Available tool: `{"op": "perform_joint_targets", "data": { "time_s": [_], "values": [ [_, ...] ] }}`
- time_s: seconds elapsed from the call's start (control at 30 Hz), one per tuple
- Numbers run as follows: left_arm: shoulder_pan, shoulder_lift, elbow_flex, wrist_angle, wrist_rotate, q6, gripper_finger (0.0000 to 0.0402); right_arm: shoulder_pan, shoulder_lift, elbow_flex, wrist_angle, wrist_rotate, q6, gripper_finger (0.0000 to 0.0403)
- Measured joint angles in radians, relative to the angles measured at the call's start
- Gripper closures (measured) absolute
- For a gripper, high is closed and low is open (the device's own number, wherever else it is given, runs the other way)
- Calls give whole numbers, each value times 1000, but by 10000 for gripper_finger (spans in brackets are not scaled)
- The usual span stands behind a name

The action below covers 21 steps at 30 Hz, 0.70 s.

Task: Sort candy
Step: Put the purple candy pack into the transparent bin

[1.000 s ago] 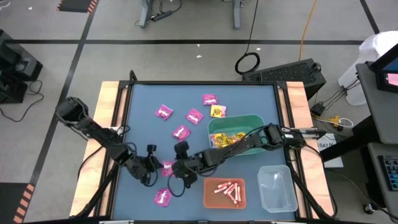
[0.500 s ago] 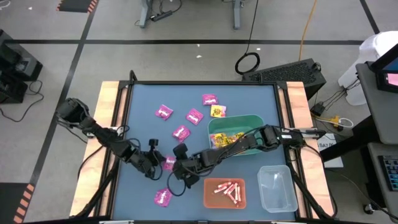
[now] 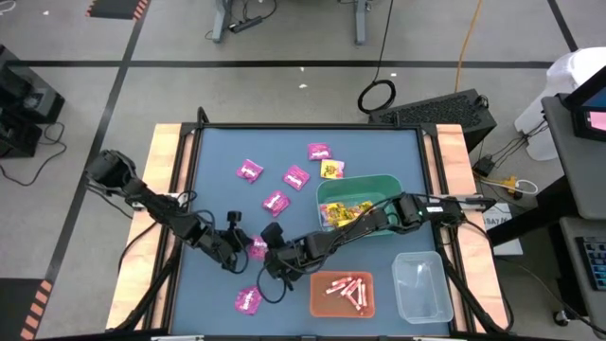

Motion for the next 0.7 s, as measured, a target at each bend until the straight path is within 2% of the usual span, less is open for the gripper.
{"op": "perform_joint_targets", "data": {
  "time_s": [0.17, 0.43, 0.7],
  "values": [
    [0, 27, 0, 16, -4, 1, 385, -4, 3, -1, 33, -2, -34, 289],
    [0, 30, 0, 62, -3, -6, 385, -5, 6, -2, 35, -5, -37, 393],
    [-1, 6, 22, 63, 8, -6, 383, 0, -16, -4, -20, 12, -21, 401]
  ]
}}
